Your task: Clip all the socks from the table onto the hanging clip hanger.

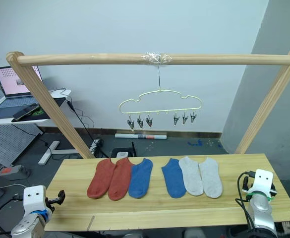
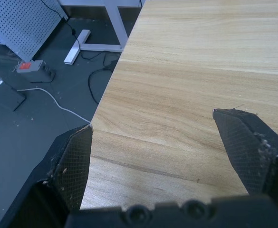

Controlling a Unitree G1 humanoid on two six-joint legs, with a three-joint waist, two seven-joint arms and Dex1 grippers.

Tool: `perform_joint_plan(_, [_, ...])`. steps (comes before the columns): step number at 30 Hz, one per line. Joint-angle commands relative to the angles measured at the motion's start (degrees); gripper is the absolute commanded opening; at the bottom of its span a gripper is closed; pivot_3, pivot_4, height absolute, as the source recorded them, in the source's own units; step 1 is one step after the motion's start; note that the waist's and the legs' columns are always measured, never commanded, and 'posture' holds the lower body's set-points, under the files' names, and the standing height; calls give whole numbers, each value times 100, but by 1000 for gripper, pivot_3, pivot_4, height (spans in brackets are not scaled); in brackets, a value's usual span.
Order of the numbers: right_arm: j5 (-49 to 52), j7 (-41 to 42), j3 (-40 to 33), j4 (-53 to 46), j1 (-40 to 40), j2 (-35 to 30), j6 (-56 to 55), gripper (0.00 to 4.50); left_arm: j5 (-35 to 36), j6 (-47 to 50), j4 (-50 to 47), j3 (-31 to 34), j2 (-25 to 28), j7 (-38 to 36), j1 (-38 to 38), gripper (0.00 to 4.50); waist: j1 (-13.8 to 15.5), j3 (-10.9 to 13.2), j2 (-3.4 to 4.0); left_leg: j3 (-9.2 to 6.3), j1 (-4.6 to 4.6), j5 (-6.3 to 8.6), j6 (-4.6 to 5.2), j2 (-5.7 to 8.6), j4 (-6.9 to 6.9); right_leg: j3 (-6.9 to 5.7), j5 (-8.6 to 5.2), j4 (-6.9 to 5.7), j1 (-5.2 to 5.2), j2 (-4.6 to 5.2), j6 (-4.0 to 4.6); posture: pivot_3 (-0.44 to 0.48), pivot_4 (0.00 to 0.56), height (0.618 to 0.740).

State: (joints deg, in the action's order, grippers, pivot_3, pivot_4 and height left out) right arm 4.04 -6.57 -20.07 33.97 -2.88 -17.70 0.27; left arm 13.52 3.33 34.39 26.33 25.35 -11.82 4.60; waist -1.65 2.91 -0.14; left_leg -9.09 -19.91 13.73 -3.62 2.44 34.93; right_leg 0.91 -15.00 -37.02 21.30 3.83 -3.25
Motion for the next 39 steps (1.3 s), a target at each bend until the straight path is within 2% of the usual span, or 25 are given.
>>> perform_joint_plan(1, [15, -46, -55, -141, -61, -64, -110, 4500, 15, -64, -162, 99, 123, 53, -30, 4482, 1, 0, 0, 0, 0, 0, 0, 0, 0, 0, 0, 0, 0, 0, 0, 34, 0, 740])
perform_joint_plan(6, [12, -40, -46, -172, -112, -71, -111, 4500, 38, -157, -291, 136, 97, 77, 16, 4482, 2, 0, 0, -1, 0, 0, 0, 0, 0, 0, 0, 0, 0, 0, 0, 37, 0, 740])
perform_joint_plan(9, [6, -5, -37, -247, -101, -99, -106, 4500, -100, -252, -575, -20, 77, 28, 149, 4482, 3, 0, 0, 0, -1, 0, 0, 0, 0, 0, 0, 1, 0, 0, 0, 39, 0, 740])
perform_joint_plan(17, [-31, 138, 52, -623, -10, -118, 35, 4500, 16, -107, -1394, 93, -36, 75, 409, 4482, 12, 1, 0, -1, -2, 2, -3, -2, -2, 0, -1, 2, 2, 1, 1, 42, 0, 740])
perform_joint_plan(21, [-80, 431, 237, -1343, 116, -191, 241, 4500, 231, 261, -2729, -53, -116, -137, 758, 4482, 14, 25, -3, 1, -6, 3, -5, -2, -2, 3, -1, 4, 4, 2, 1, 39, 24, 740])
perform_joint_plan(25, [61, 897, 424, -2022, 183, -204, 606, 4500, 387, 640, -3950, -267, -168, -319, 950, 4482, 22, 110, -18, 2, -7, 4, -7, -2, -2, 3, -2, 4, 4, 5, 1, 41, 55, 740])
perform_joint_plan(30, [359, 2375, 1115, -3137, 211, -549, 940, 4500, 725, 1258, -5545, -819, -325, -432, 749, 4482, 20, 322, -15, 10, -12, 4, -7, -7, 0, 2, -2, 4, 5, 9, 2, 32, 101, 740])
perform_joint_plan(33, [1244, 3181, 1208, -3790, -34, -558, 1657, 4500, 622, 1440, -5916, -1268, -266, -540, 348, 4482, 21, 414, -22, 4, -29, 3, -5, -9, -1, -8, -4, 7, 14, 7, 1, 19, 117, 740])
perform_joint_plan(36, [1738, 3838, 1404, -4280, -408, -670, 2025, 4500, 769, 1667, -5933, -1418, -434, -464, -91, 3940, 8, 461, -20, 5, -81, 2, -4, -8, 1, -8, 11, 5, 65, 2, -26, 4, 125, 740])
perform_joint_plan(39, [1961, 4230, 1614, -4635, -782, -773, 2238, 4500, 713, 1794, -5828, -1592, -559, -426, -462, 3084, -11, 508, -31, 11, -100, 2, -4, -8, 1, -5, 19, 6, 87, 1, -38, -10, 128, 740])
